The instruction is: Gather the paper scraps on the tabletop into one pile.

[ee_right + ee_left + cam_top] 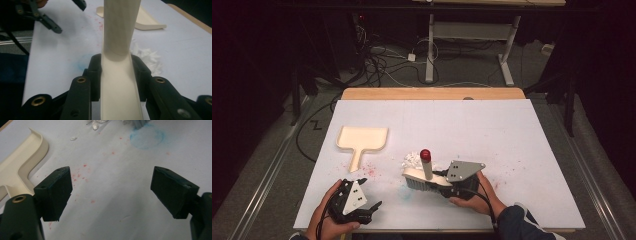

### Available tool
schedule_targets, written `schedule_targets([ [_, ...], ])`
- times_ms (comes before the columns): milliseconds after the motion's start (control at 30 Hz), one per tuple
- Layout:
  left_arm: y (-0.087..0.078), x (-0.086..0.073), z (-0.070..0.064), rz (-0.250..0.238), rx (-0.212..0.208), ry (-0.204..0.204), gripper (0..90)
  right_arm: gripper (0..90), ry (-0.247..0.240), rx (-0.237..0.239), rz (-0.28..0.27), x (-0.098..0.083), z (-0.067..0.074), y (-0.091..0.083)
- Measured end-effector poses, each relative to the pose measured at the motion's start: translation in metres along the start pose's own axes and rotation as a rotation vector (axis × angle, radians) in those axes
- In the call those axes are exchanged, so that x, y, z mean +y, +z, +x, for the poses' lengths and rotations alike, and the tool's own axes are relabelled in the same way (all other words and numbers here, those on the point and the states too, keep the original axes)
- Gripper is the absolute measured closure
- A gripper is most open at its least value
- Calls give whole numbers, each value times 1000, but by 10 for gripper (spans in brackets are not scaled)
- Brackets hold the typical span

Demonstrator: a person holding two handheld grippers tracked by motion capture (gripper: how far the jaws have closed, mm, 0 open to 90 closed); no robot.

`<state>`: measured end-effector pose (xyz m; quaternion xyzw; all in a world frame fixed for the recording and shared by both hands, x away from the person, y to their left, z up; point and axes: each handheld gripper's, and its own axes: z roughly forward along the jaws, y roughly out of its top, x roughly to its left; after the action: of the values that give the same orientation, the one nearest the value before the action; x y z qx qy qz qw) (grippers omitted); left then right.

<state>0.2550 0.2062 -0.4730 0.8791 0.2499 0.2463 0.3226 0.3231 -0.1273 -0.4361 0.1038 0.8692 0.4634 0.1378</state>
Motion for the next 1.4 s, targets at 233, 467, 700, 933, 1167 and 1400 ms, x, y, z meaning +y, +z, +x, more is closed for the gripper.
schedule_targets([
  [233,1,0,0,3,-5,1,168,674,14,-18,-23,5,-18,14],
  [467,0,-1,-1,3,-5,2,168,671,31,-19,-69,12,-17,0],
  [700,-1,-1,-1,-1,1,-2,168,672,47,-55,-81,22,-12,-39],
  [933,-2,-1,-1,-1,2,4,168,671,81,-92,-64,6,-11,-77],
  [1167,-2,-1,-2,3,2,10,168,671,133,-134,-52,-16,-10,-108],
  [1400,1,0,-2,8,-1,13,168,671,171,-176,-33,-38,-5,-131],
])
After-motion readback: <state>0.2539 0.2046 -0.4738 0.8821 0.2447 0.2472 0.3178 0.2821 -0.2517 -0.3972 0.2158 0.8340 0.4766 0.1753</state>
